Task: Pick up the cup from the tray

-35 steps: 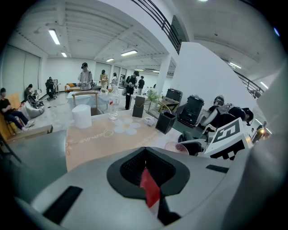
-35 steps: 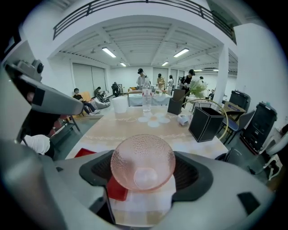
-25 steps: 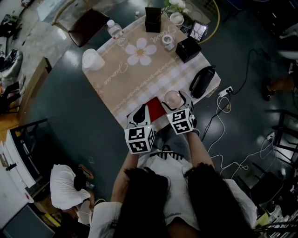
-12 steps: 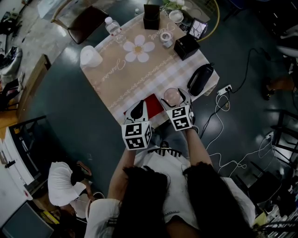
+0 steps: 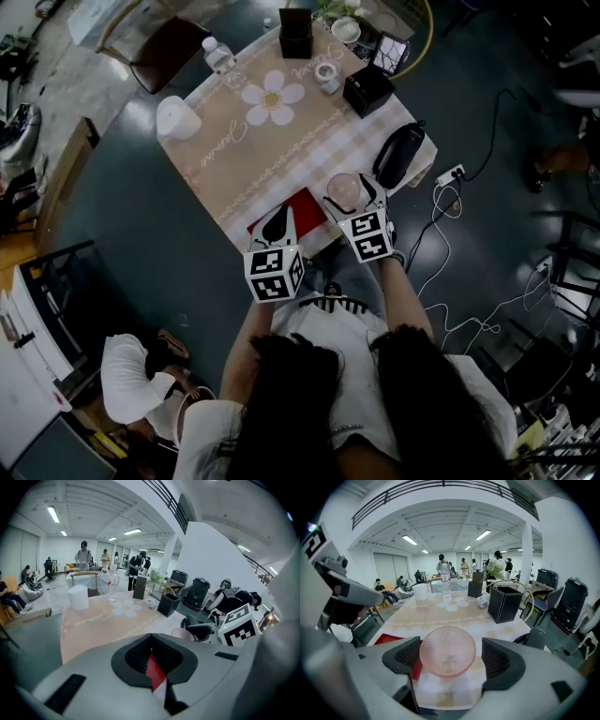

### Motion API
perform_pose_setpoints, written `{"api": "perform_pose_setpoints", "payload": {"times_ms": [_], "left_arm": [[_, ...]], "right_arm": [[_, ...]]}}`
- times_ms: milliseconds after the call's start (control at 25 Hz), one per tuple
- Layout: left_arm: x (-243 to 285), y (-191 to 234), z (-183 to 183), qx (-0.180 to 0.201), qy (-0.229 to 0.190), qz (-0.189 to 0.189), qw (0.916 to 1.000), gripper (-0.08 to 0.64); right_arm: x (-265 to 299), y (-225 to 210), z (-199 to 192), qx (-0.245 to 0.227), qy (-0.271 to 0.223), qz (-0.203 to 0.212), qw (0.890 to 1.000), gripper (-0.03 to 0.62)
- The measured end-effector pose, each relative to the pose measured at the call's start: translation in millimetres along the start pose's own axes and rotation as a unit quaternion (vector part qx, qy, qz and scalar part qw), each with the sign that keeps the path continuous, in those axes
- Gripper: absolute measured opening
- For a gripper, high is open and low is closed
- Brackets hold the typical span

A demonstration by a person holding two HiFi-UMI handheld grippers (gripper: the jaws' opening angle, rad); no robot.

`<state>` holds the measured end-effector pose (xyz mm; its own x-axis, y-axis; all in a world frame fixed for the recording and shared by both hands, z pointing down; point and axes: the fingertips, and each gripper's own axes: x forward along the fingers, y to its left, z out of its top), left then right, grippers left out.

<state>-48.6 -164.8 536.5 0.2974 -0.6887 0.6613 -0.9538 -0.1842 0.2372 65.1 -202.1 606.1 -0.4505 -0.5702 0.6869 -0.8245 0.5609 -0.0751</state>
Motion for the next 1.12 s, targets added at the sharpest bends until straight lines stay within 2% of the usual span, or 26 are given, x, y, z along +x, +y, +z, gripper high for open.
{"api": "perform_pose_setpoints", "payload": {"times_ms": [440, 680, 760, 800, 840, 880, 1000, 1120], "left_arm": [[-6.3, -4.9, 6.4, -0.003, -0.018, -0.007, 0.9998, 0.006], [-13.1, -7.5, 11.3, -0.006, -0.03, -0.013, 0.9994, 0.008], [-16.2, -8.4, 13.7, -0.004, -0.036, -0.013, 0.9993, 0.008], [-17.8, -8.4, 14.8, -0.004, -0.039, -0.013, 0.9991, 0.008], [-19.5, -8.1, 15.5, -0.004, -0.042, -0.013, 0.999, 0.008], [-21.4, -7.7, 15.7, -0.005, -0.044, -0.012, 0.9989, 0.008], [-26.3, -7.2, 16.3, -0.004, -0.05, -0.011, 0.9987, 0.008], [-30.6, -6.3, 18.0, -0.009, -0.059, -0.015, 0.9981, 0.008]], "right_arm": [[-38.2, -15.1, 37.1, 0.02, -0.068, -0.023, 0.997, 0.396], [-54.5, 4.3, 51.6, 0.028, -0.078, 0.018, 0.996, 0.383], [-60.0, 7.1, 56.7, 0.034, -0.085, 0.011, 0.996, 0.331], [-62.9, 7.5, 59.5, 0.038, -0.09, 0.003, 0.995, 0.268], [-65.9, 8.0, 62.1, 0.04, -0.095, -0.006, 0.995, 0.17], [-68.5, 9.4, 64.3, 0.039, -0.099, -0.012, 0.994, 0.099], [-75.4, 19.0, 72.7, 0.031, -0.111, -0.007, 0.993, 0.037], [-84.0, 30.6, 85.7, 0.019, -0.128, 0.0, 0.992, 0.009]]}}
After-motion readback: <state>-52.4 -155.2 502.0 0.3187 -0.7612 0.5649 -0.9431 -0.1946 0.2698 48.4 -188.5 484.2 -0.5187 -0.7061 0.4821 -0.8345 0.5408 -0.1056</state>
